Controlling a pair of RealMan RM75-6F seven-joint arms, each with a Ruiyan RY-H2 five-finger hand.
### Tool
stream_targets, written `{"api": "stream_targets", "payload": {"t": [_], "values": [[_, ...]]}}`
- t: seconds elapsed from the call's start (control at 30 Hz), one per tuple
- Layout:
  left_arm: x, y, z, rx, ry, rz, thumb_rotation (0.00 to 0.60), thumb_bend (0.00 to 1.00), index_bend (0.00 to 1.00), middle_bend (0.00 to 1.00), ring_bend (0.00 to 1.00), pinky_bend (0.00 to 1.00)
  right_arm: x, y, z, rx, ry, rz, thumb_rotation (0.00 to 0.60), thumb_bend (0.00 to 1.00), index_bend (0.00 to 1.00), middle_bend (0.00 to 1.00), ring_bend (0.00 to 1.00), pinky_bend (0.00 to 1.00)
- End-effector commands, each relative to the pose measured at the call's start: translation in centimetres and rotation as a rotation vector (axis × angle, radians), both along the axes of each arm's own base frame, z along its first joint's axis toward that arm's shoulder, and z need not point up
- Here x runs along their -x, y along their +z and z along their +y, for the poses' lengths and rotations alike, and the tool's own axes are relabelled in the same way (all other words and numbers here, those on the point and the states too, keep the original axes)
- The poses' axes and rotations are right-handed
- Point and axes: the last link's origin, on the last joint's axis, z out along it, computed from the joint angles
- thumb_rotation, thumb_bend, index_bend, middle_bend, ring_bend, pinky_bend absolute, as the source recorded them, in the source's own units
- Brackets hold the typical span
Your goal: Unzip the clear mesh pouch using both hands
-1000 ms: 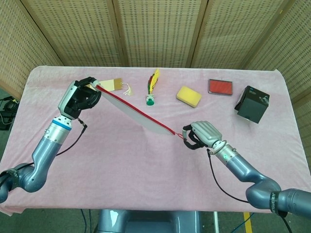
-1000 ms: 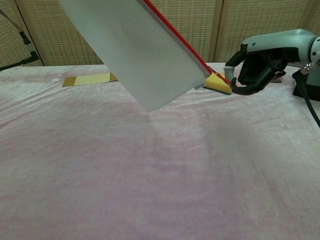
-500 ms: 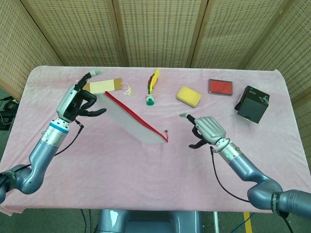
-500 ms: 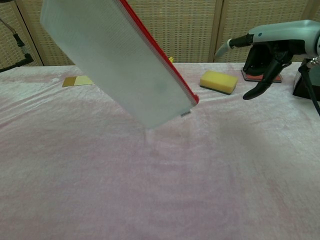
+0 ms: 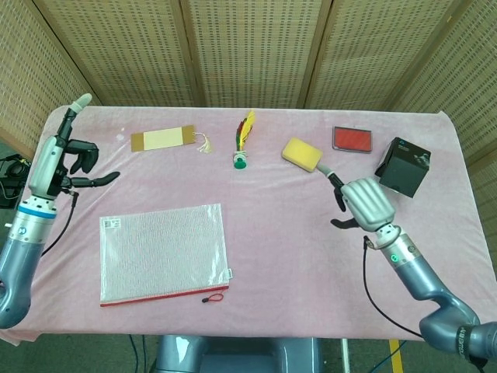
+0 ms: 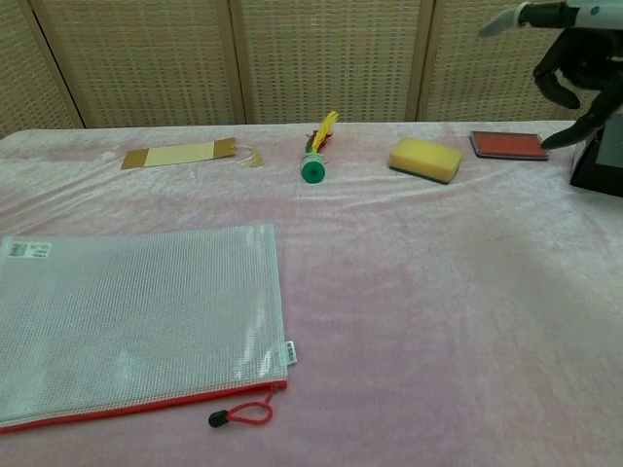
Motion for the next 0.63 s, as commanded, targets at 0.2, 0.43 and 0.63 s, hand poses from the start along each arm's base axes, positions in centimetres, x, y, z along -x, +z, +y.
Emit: {"api": "stream_targets", "payload": {"t": [0.2, 0.43, 0.63], "values": [[6.9, 1.7, -7.1, -0.077, 0.236, 0.549, 0.600, 0.00, 0.00, 0.00, 0.00, 0.00, 5.8, 2.9, 4.3, 0.191, -0.091, 0.154, 0.600, 0.00, 0.00, 0.00, 0.00, 0.01], [9.7, 0.7, -11.8, -0.076, 0.353, 0.671, 0.600, 0.00, 0.00, 0.00, 0.00, 0.00, 9.3, 3.2, 8.5, 0.251, -0.166, 0.145, 0.600, 0.00, 0.00, 0.00, 0.00, 0.00], [11.4, -0.4, -14.5, -0.084, 0.382, 0.686, 0.600, 0.00, 0.00, 0.00, 0.00, 0.00, 11.4, 3.6, 10.8, 0.280, -0.198, 0.170, 0.600, 0.00, 0.00, 0.00, 0.00, 0.00]]}}
